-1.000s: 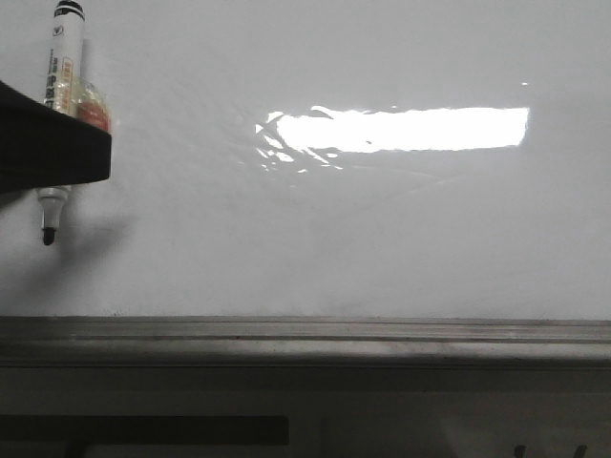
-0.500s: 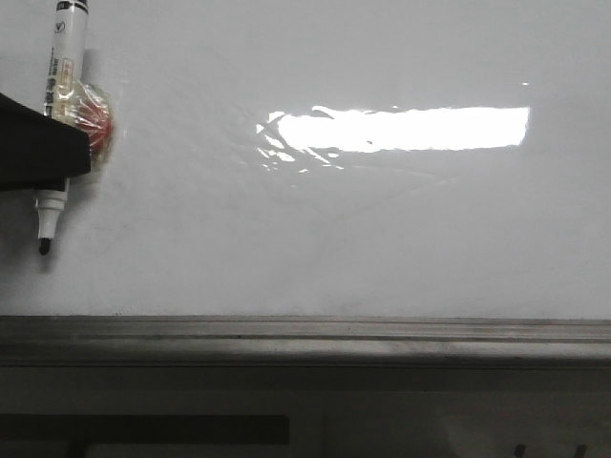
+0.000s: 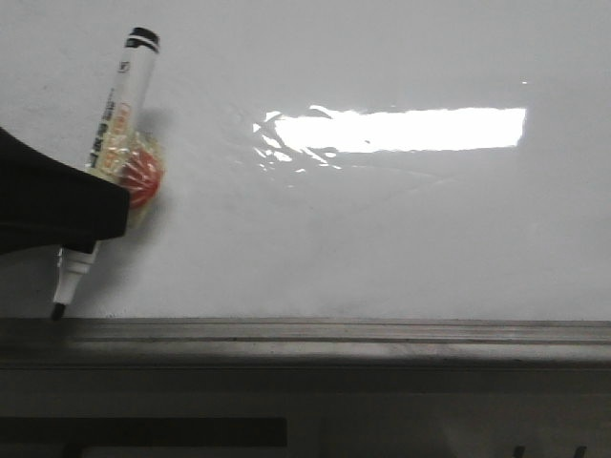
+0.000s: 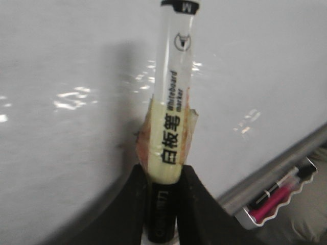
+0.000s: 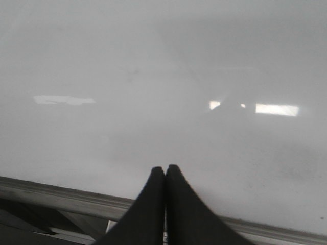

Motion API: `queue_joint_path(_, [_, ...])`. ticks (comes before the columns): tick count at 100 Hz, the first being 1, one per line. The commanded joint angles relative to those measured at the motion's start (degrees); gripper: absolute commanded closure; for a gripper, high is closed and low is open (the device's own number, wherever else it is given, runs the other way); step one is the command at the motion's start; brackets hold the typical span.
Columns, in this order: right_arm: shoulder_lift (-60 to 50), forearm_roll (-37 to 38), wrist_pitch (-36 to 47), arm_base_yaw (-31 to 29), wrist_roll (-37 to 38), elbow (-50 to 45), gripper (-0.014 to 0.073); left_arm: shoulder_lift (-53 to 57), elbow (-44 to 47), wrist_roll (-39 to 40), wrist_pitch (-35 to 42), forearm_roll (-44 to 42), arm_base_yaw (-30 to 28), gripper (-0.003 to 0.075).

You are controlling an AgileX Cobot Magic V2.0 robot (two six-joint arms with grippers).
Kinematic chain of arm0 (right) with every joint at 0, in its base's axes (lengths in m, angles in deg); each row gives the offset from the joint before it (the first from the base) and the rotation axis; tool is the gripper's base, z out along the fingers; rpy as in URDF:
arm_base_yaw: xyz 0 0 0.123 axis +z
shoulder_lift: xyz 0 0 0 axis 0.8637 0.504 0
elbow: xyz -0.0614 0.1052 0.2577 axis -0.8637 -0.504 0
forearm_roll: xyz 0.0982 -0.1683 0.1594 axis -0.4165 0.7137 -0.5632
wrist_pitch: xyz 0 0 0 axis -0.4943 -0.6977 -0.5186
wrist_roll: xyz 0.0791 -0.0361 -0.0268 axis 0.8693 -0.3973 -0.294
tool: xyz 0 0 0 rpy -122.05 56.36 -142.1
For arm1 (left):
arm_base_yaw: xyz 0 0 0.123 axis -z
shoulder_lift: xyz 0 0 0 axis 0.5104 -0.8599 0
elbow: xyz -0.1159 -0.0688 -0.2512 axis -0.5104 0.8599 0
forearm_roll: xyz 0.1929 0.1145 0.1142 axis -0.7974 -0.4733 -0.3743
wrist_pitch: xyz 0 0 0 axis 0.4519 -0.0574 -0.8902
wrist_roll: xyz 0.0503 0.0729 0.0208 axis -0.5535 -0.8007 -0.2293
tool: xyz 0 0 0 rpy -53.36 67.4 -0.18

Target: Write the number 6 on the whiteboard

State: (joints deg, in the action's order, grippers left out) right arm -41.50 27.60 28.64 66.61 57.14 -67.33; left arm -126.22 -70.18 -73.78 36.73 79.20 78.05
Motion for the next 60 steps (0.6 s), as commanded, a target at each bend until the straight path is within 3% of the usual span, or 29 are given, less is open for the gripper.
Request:
queue_joint_path(1, [1.09, -1.58, 3.02, 1.97, -1.87, 3.24, 0.0657, 0.86, -2.58, 0.45, 3.96, -5.77, 2.85, 0.0739])
queue_joint_path(19, [3.1, -11.46, -0.72, 6.16, -12.58, 5.9, 0.0657, 0.74, -3.89, 0.33, 3.44, -18.1, 6.5, 0.0739])
queue_joint_path(38, [8.41, -18.91, -3.6, 8.69, -20.68, 8.66, 0.065, 0.74, -4.29, 0.03, 3.14, -22.34, 6.56, 0.0739])
queue_joint_path(60, [13.62, -25.9, -3.7, 10.25, -29.55, 12.14, 0.0572, 0.74, -4.29, 0.03, 3.14, -26.89, 6.56, 0.0739])
